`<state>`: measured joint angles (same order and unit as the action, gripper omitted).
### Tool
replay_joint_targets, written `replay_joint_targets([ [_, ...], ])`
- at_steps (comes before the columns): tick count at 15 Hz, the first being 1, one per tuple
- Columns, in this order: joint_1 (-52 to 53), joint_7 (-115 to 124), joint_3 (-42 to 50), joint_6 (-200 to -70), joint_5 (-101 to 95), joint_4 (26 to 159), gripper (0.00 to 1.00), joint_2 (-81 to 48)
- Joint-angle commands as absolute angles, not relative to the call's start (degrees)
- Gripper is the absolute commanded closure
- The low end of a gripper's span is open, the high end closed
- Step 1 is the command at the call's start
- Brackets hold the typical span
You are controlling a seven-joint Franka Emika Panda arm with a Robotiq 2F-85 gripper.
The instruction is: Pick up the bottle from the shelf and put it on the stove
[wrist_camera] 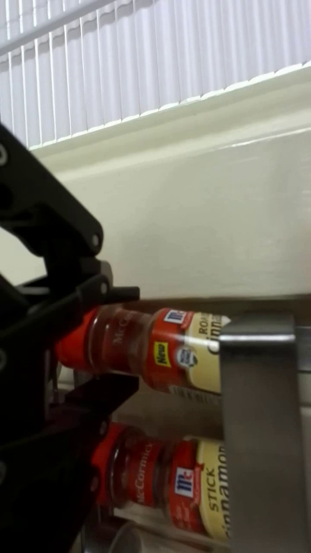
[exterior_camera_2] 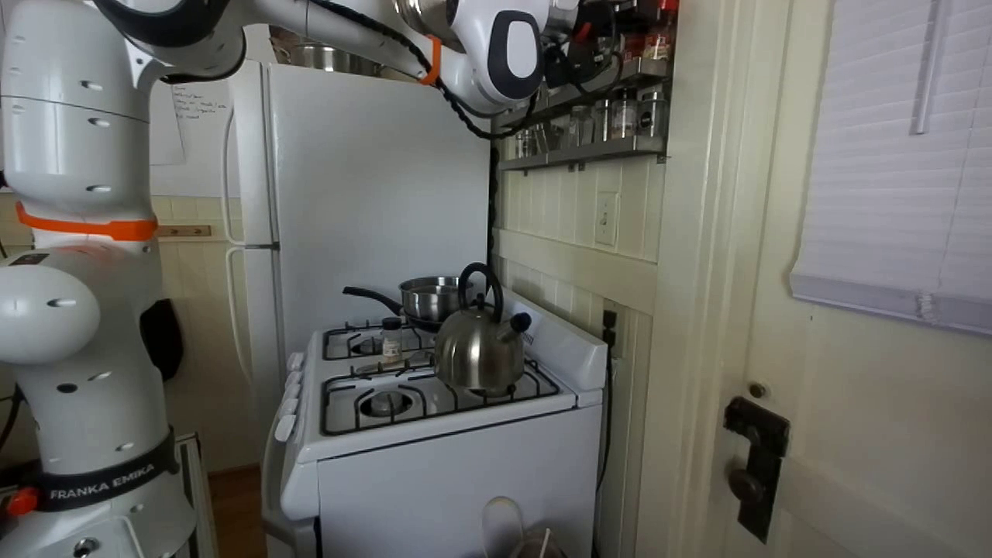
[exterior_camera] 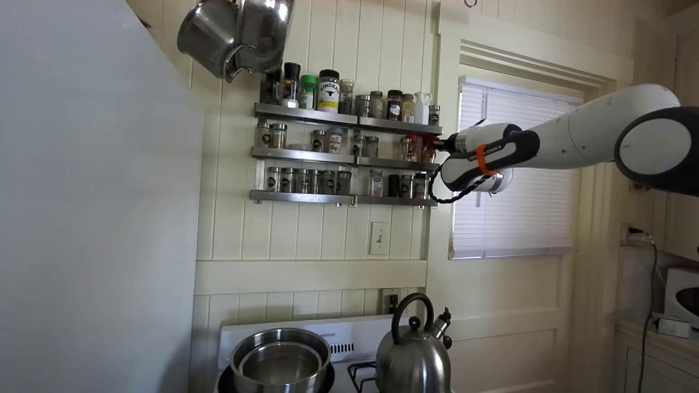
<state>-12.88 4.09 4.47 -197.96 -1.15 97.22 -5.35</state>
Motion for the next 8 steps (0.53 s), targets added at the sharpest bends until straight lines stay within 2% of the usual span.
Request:
replay_joint_targets([
  [1, -10.8, 4.1, 5.2, -198.7, 0.9, 100.6, 0.78, -3.4],
  [8, -9.6, 3.3, 5.3, -199.0, 0.5, 100.4, 0.78, -4.1],
])
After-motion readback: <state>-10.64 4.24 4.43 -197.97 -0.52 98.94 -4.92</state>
